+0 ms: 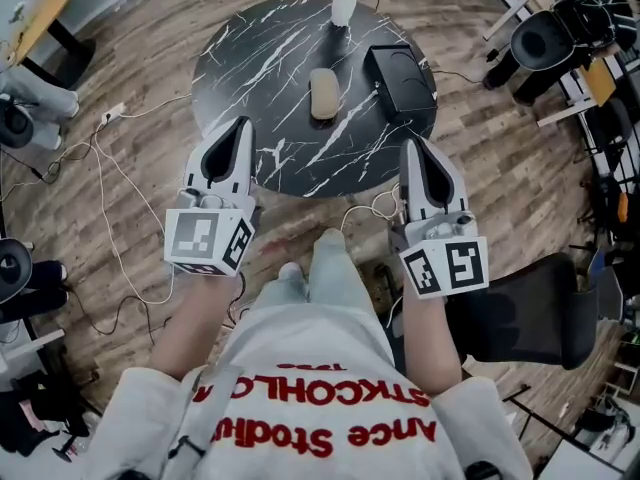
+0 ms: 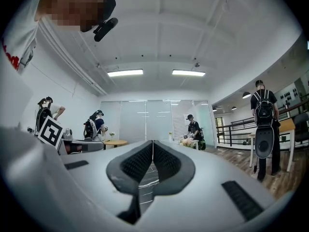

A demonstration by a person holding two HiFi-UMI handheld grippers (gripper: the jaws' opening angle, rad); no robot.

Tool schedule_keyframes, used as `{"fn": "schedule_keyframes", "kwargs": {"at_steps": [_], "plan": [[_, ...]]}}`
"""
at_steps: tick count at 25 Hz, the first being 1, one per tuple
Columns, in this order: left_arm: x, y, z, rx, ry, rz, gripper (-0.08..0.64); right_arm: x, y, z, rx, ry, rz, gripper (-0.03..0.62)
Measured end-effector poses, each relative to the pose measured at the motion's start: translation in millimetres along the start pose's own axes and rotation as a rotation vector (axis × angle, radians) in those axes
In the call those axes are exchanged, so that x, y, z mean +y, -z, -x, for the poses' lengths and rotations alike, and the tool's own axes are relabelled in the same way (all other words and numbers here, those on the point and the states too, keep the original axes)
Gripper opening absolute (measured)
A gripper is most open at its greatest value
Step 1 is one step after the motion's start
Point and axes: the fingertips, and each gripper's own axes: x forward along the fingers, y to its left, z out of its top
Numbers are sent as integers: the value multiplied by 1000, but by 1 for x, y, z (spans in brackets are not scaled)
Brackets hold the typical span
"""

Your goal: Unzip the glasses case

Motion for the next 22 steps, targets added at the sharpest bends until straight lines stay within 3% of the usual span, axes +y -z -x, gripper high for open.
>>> {"fn": "schedule_keyframes", "kwargs": {"at_steps": [8, 18, 22], "plan": [[17, 5, -76, -4, -69, -26, 8, -51, 2, -83, -41, -90, -10, 17], [26, 21, -198, 23, -188, -28, 8, -137, -1, -195, -57, -346, 3, 17], [25, 32, -225, 44, -190, -9, 8, -153, 9, -221, -55, -401, -5, 17]]}}
